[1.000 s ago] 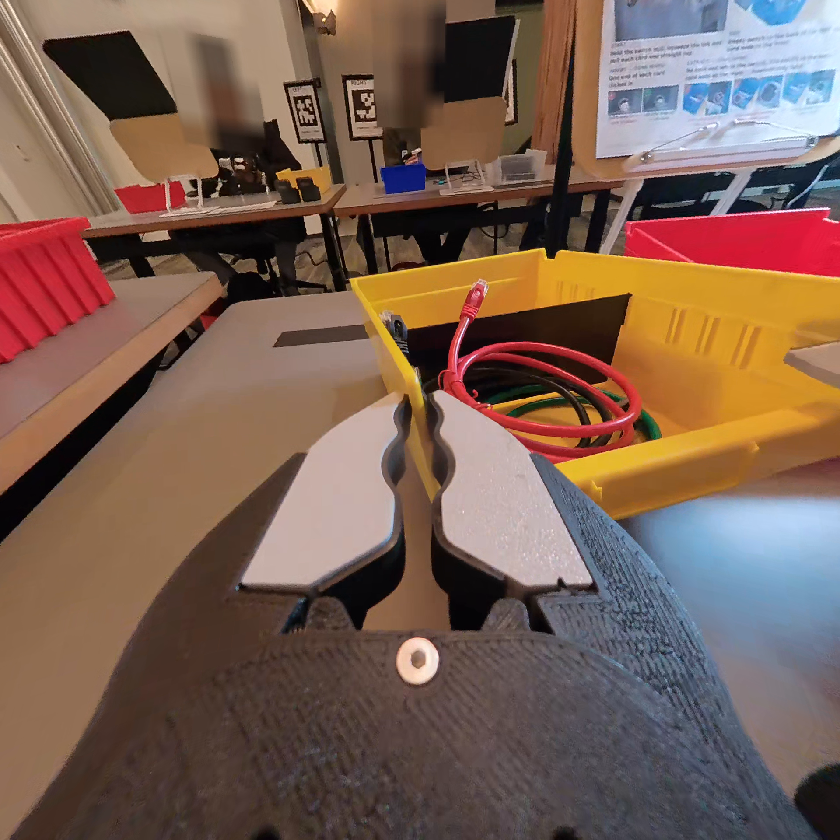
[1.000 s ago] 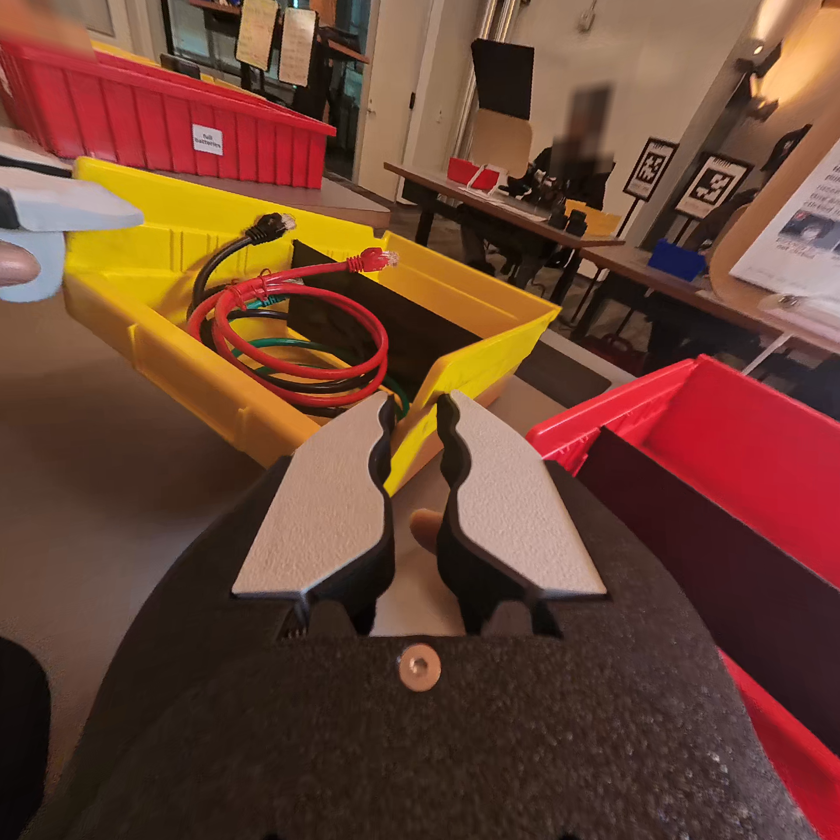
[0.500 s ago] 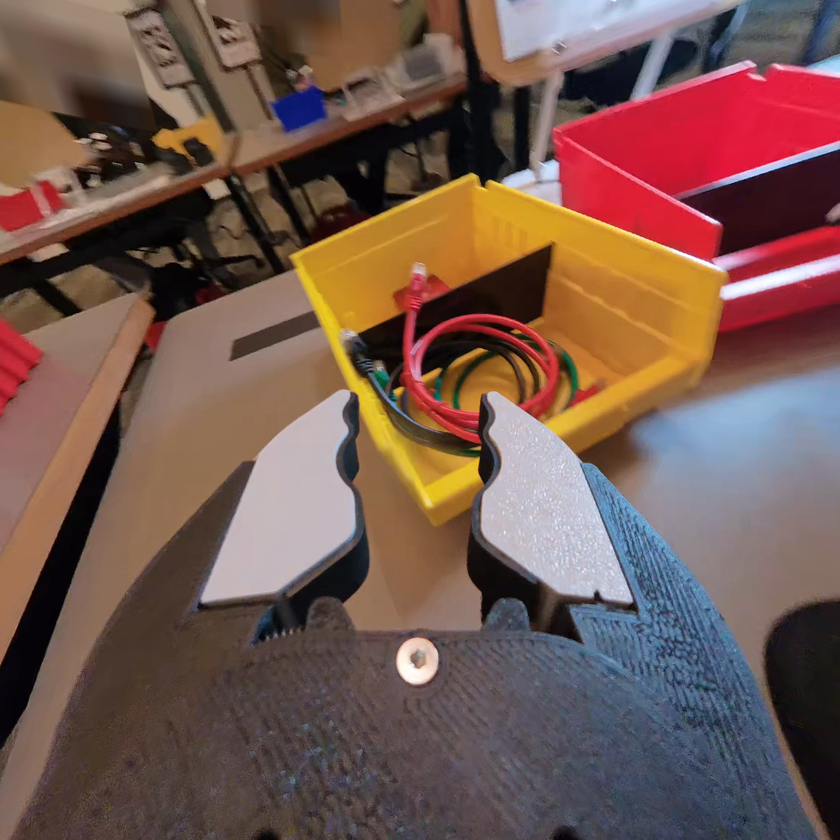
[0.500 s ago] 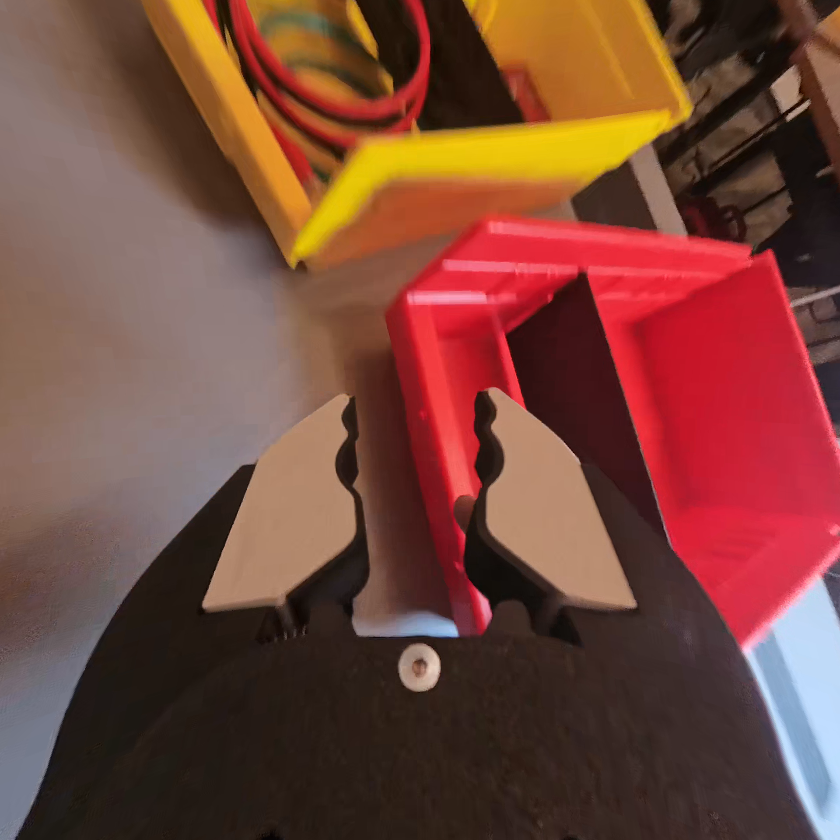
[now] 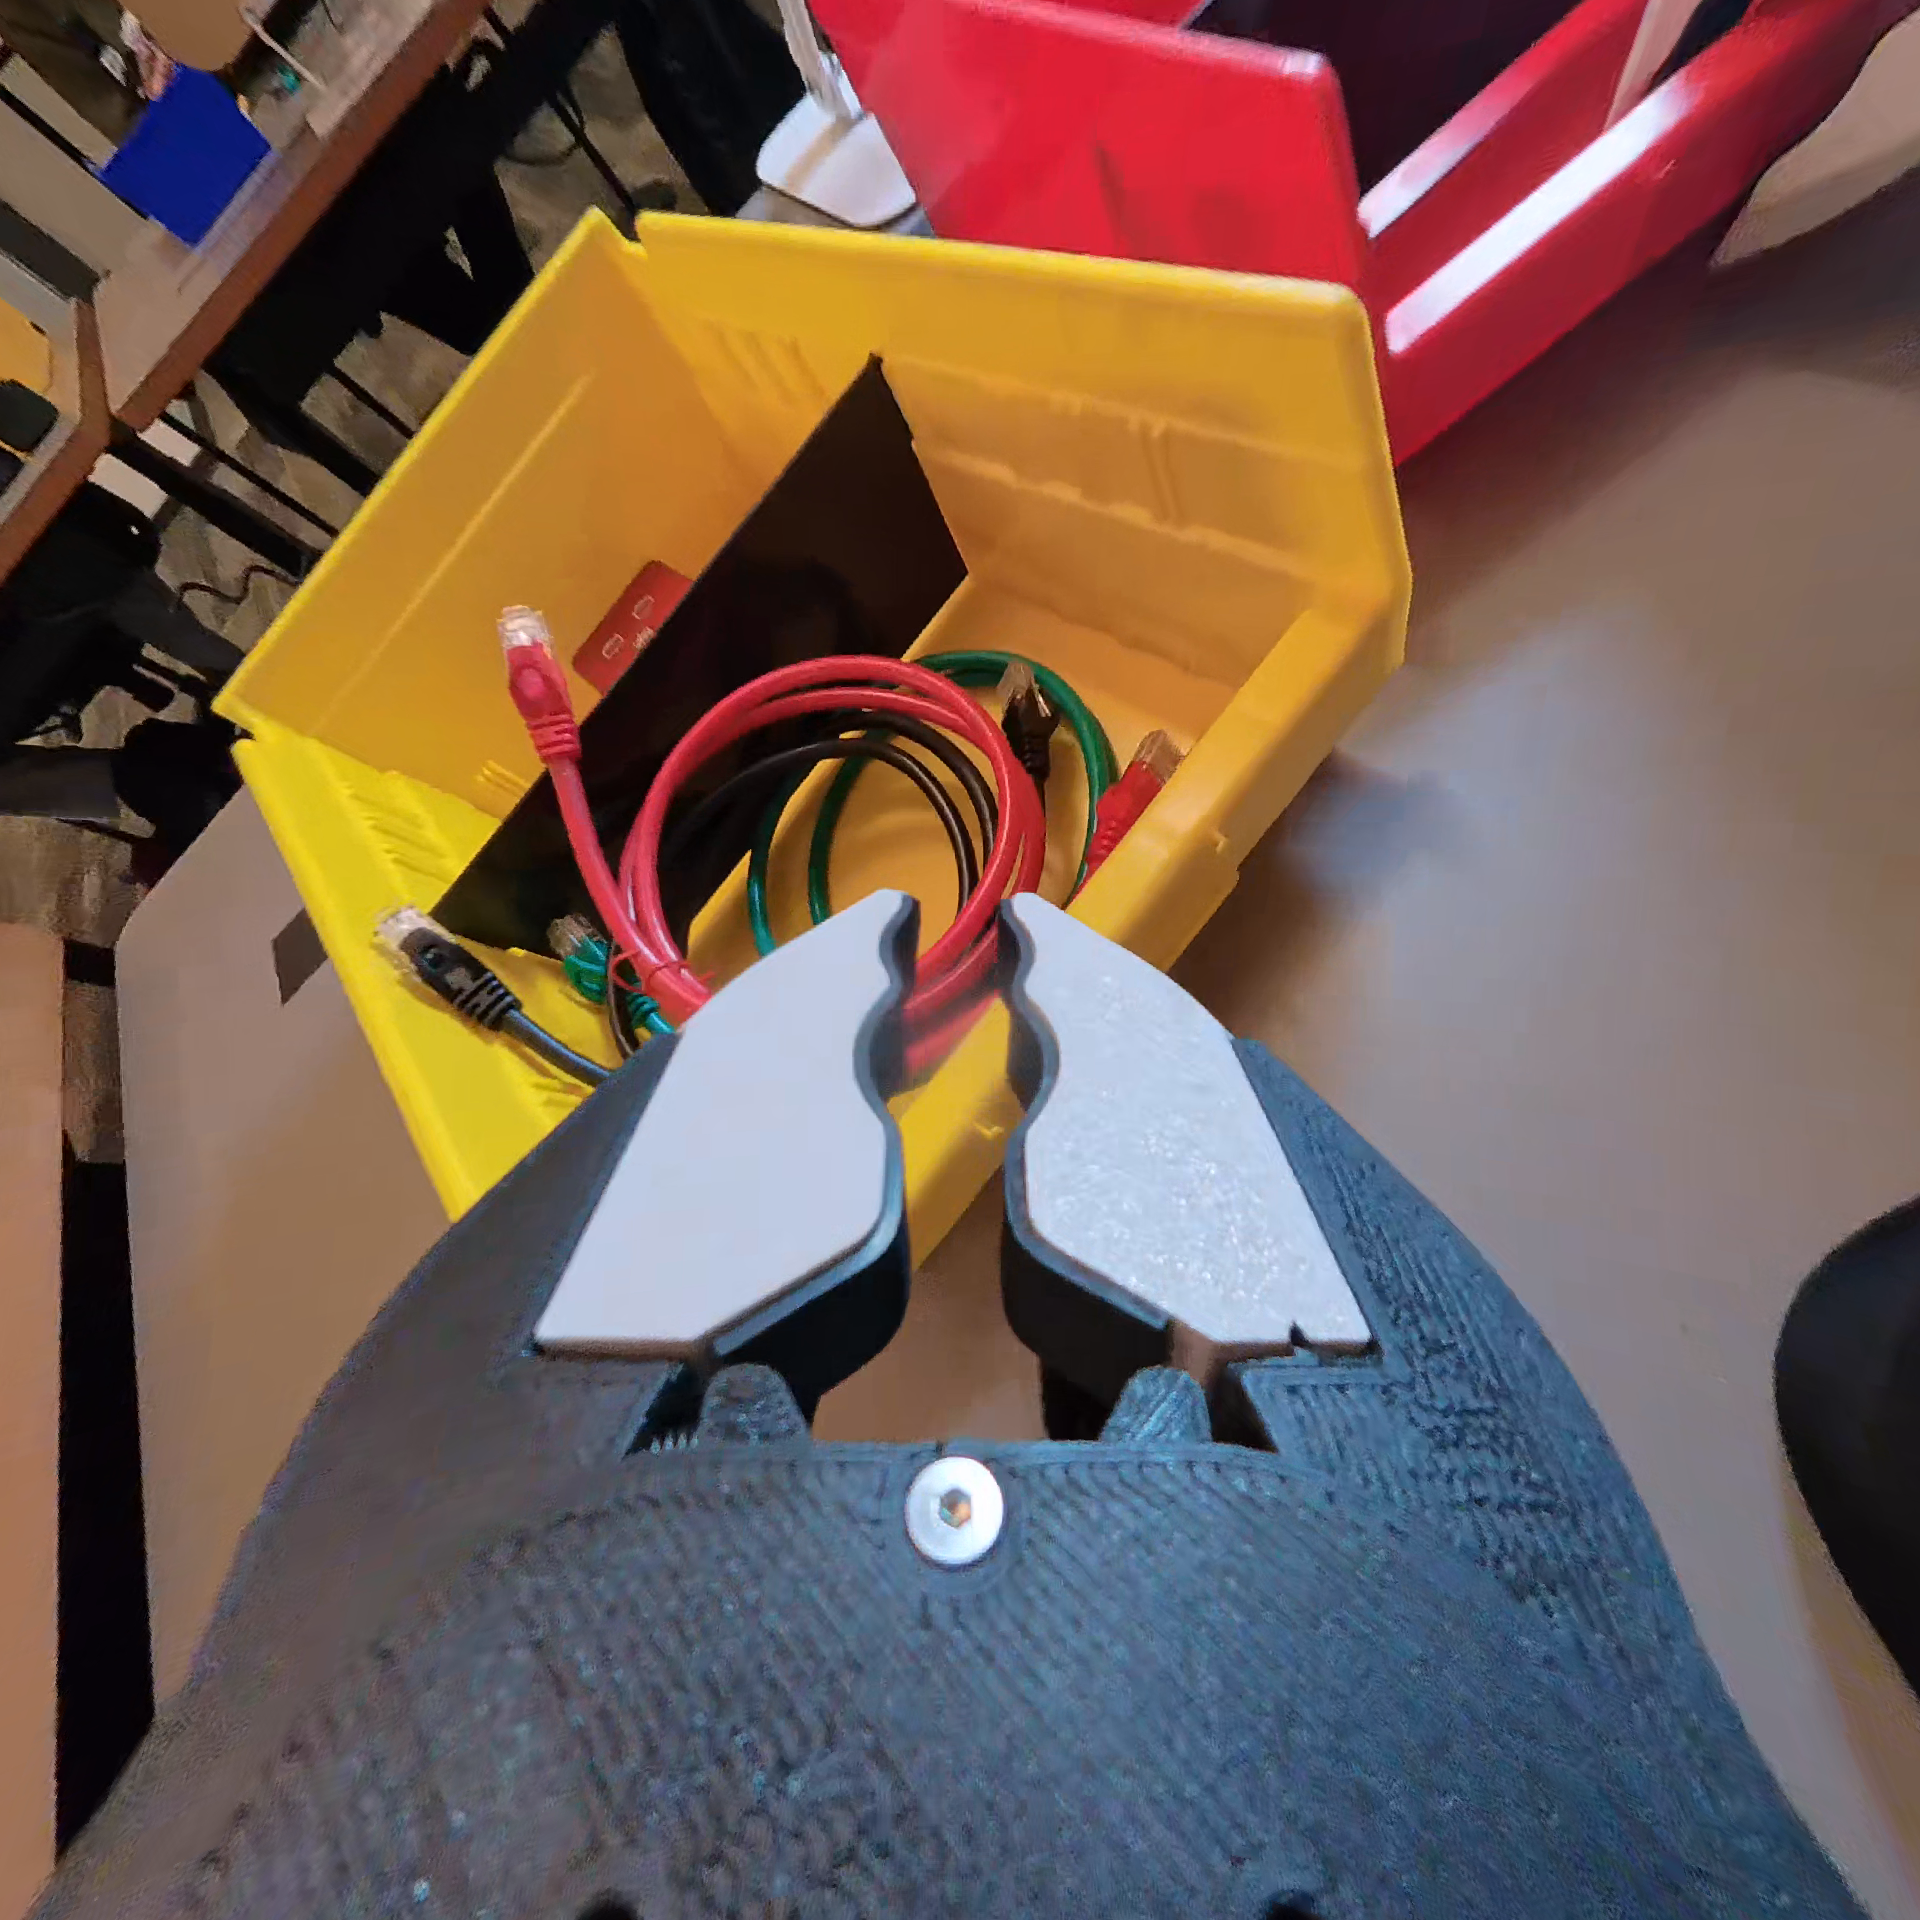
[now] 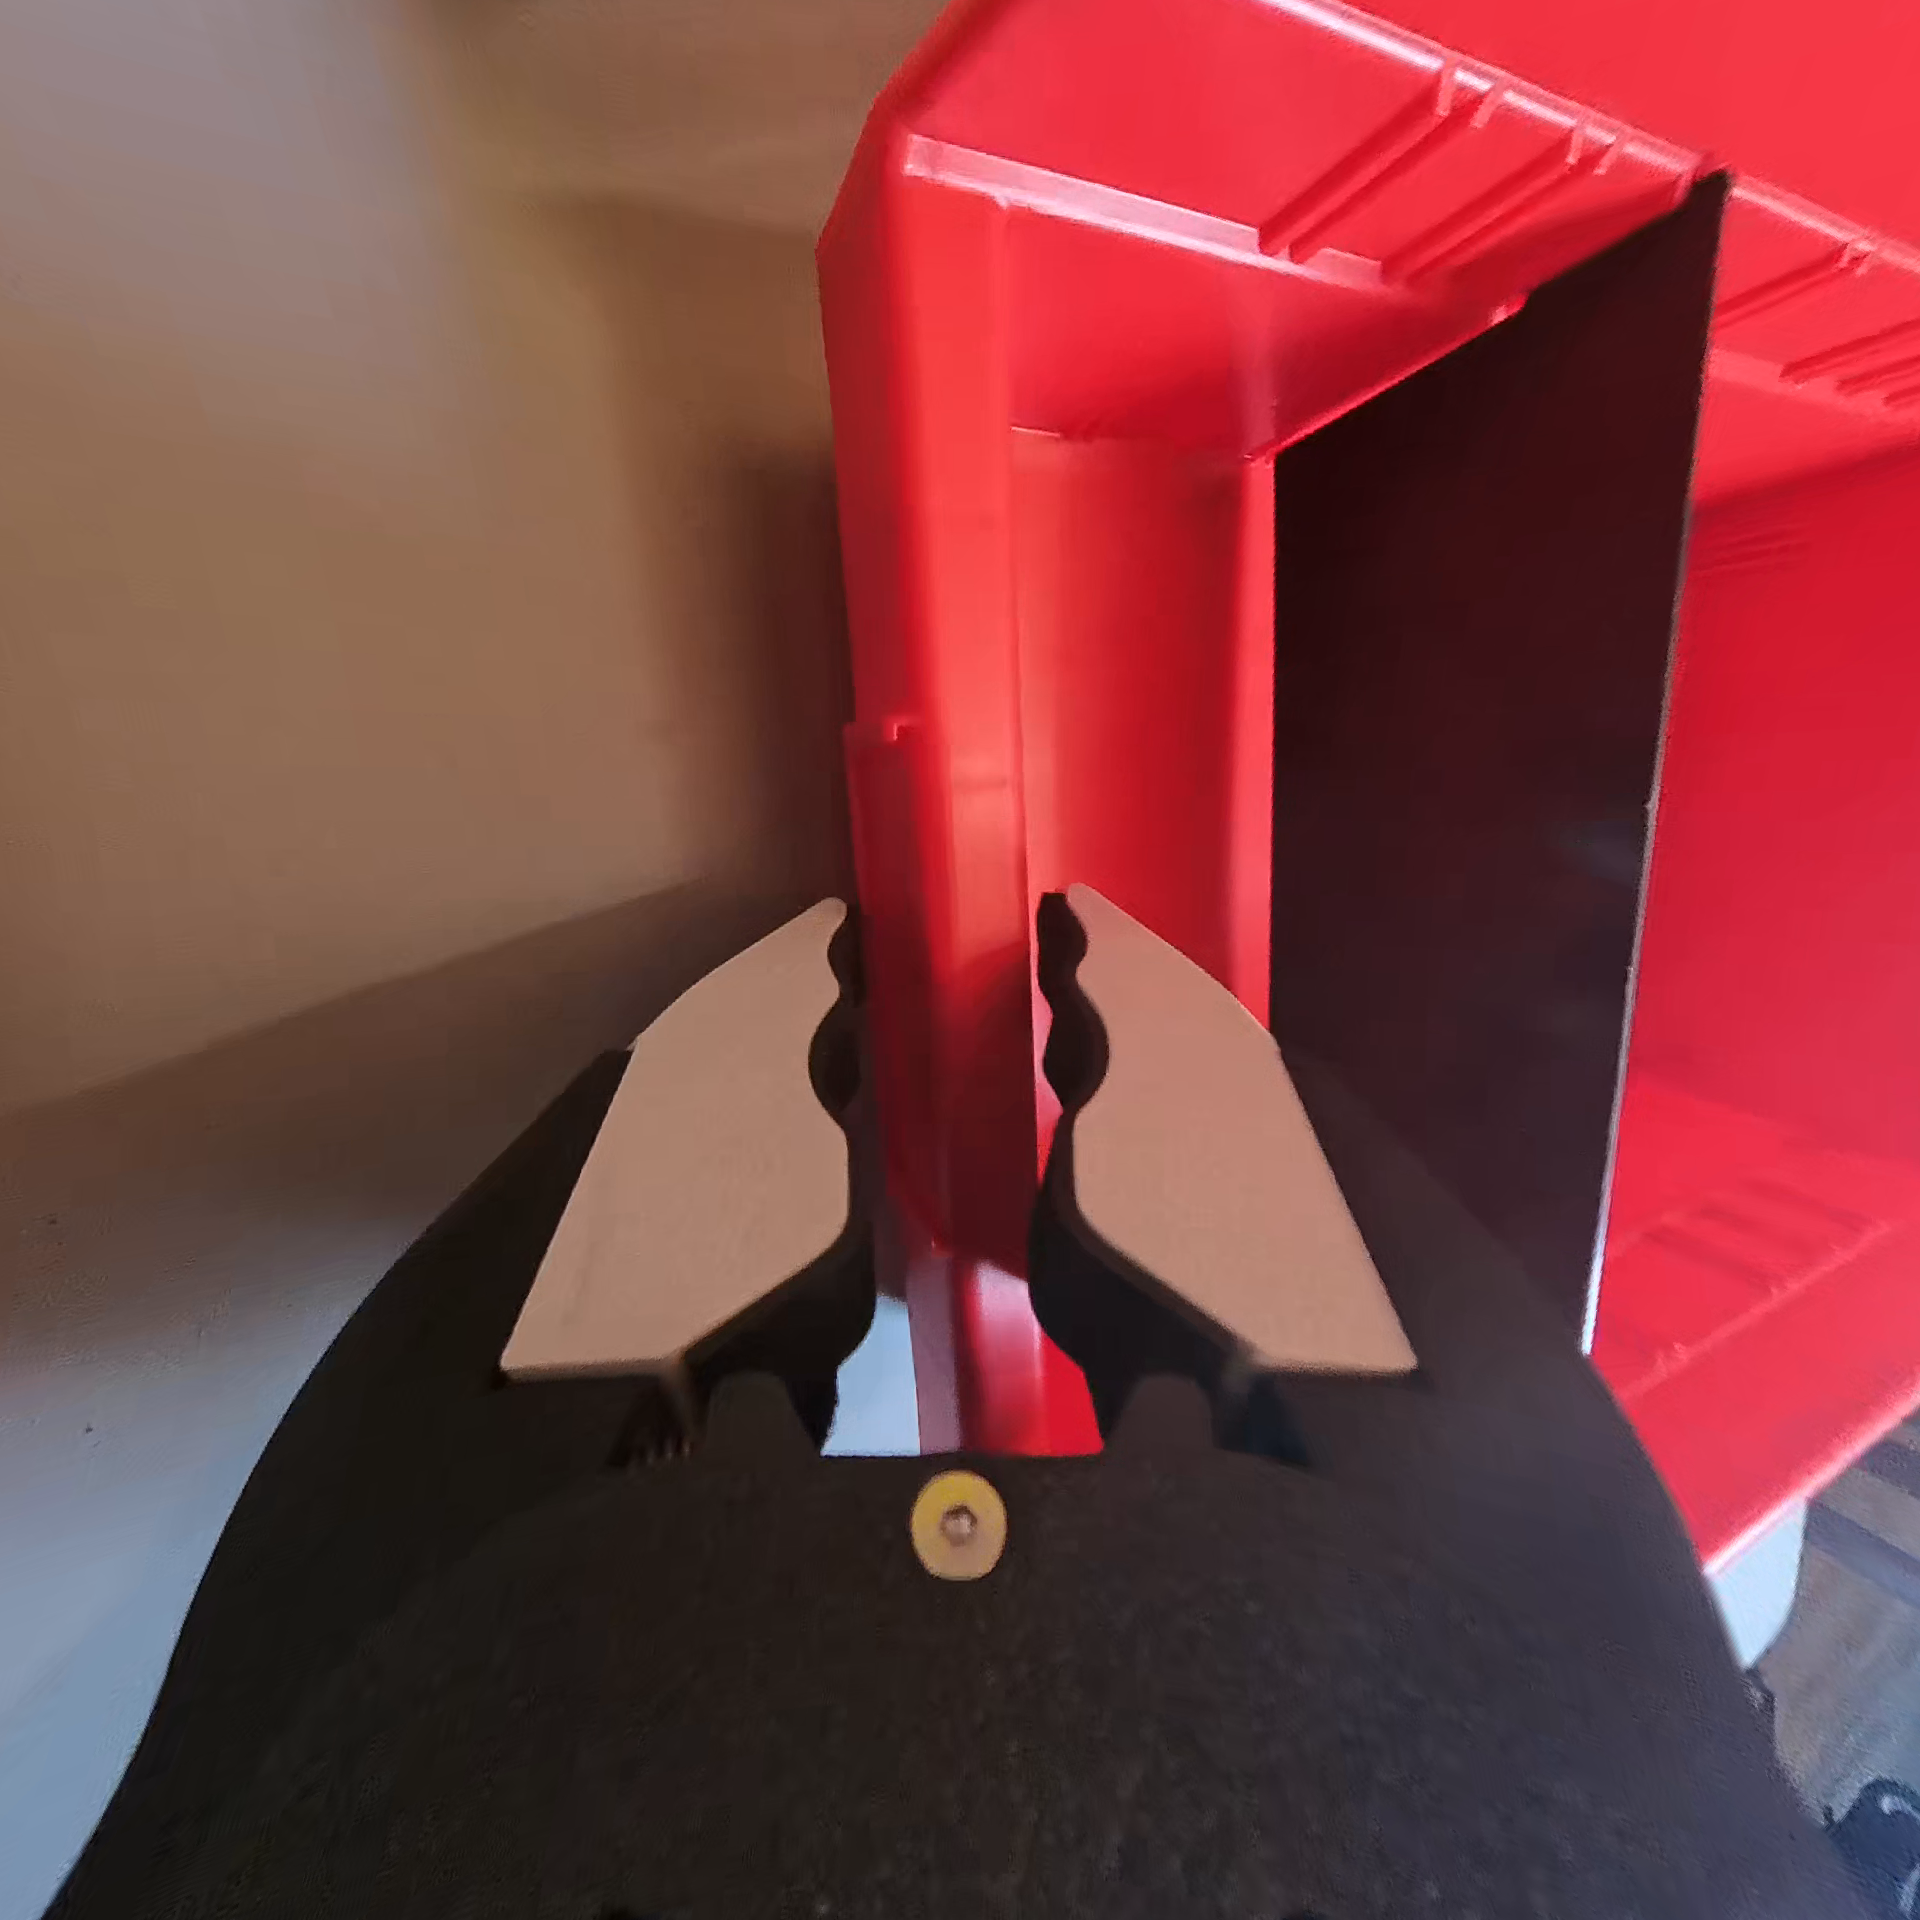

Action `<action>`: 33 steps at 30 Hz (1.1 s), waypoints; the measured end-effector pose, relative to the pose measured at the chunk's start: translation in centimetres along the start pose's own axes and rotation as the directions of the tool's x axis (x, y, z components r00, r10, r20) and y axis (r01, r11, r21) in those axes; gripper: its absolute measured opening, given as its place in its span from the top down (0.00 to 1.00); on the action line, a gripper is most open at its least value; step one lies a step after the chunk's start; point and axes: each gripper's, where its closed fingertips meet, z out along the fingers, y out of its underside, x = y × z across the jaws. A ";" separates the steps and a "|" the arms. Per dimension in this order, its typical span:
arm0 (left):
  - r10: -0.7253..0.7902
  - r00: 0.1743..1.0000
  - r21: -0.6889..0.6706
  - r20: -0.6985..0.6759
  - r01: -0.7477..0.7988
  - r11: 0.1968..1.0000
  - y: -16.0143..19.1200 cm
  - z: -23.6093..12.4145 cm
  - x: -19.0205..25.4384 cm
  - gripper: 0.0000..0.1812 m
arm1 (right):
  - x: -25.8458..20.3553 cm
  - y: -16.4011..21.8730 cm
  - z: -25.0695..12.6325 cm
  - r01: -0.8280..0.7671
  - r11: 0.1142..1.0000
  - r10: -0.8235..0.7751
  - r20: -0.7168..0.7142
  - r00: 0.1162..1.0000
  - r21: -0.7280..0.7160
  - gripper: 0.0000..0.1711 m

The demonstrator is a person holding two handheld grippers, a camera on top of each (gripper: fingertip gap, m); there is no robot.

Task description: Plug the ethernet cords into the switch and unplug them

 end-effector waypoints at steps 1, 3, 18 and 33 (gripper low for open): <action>0.004 1.000 -0.013 -0.009 -0.005 1.000 0.1 0.4 0.2 0.89 | 0.0 0.2 -0.2 0.006 1.000 -0.006 -0.005 1.000 0.009 0.81; 0.016 0.999 -0.046 -0.035 -0.018 0.999 0.4 1.1 0.6 0.84 | -0.2 0.9 -0.7 0.018 1.000 -0.018 -0.014 1.000 0.026 0.81; 0.273 0.931 -0.336 -0.242 -0.344 0.877 4.0 2.2 2.8 0.77 | -0.5 16.4 -7.3 -0.025 0.995 0.013 -0.125 0.992 -0.097 0.82; 0.373 0.894 -0.306 -0.247 -0.438 0.845 3.2 5.4 1.3 0.83 | 4.4 23.7 -7.8 -0.251 0.959 0.220 -0.217 0.951 -0.130 0.79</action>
